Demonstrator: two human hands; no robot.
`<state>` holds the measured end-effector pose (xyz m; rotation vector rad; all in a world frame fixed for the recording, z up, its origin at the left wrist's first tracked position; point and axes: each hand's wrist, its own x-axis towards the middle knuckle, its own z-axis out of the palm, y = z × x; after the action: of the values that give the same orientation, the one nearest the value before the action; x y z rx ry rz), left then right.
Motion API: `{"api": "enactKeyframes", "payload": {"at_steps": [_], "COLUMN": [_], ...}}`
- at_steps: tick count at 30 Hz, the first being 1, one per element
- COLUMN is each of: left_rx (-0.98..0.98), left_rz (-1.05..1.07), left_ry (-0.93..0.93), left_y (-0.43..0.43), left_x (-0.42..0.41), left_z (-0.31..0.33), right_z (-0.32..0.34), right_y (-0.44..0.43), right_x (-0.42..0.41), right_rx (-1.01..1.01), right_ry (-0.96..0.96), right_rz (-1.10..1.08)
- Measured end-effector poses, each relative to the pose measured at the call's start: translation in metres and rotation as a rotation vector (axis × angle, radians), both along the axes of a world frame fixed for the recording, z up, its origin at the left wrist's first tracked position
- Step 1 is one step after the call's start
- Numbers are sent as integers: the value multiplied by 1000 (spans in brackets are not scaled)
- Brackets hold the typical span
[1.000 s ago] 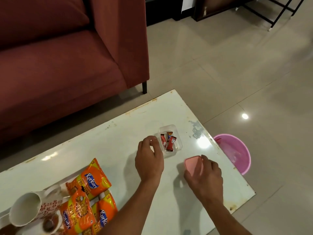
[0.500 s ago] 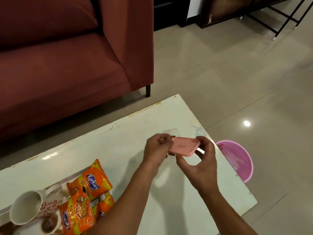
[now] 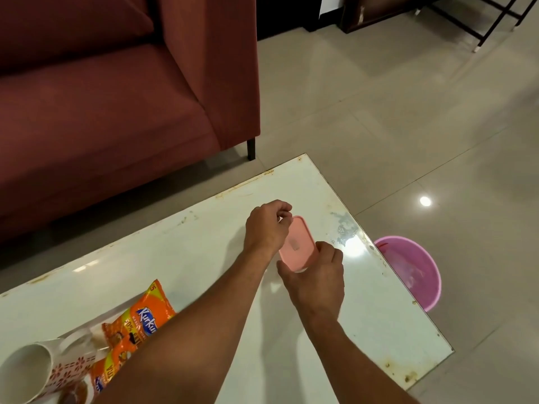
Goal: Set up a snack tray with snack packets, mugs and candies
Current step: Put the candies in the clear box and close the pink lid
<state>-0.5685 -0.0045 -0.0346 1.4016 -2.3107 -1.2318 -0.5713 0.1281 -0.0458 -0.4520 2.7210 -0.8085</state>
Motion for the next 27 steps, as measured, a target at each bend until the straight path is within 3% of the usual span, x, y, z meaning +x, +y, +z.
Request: {"api": "enactKeyframes", "payload": {"at_steps": [9,20,27], "left_rx": [31,-23,-42], "left_rz": [-62,-239,-210], "left_ry": [-40,-288,-299], "left_y": [-7,-22,-17], "left_x": [3,-14,1], "left_z": [-8,1,3], "right_z": [0,12,8], "right_y": [4,-6,0], "right_x": [2,-6,-5], "right_rx": [13,261,167], "right_ry": [-59,-56,-89], "right_rz": [-30,58,109]}}
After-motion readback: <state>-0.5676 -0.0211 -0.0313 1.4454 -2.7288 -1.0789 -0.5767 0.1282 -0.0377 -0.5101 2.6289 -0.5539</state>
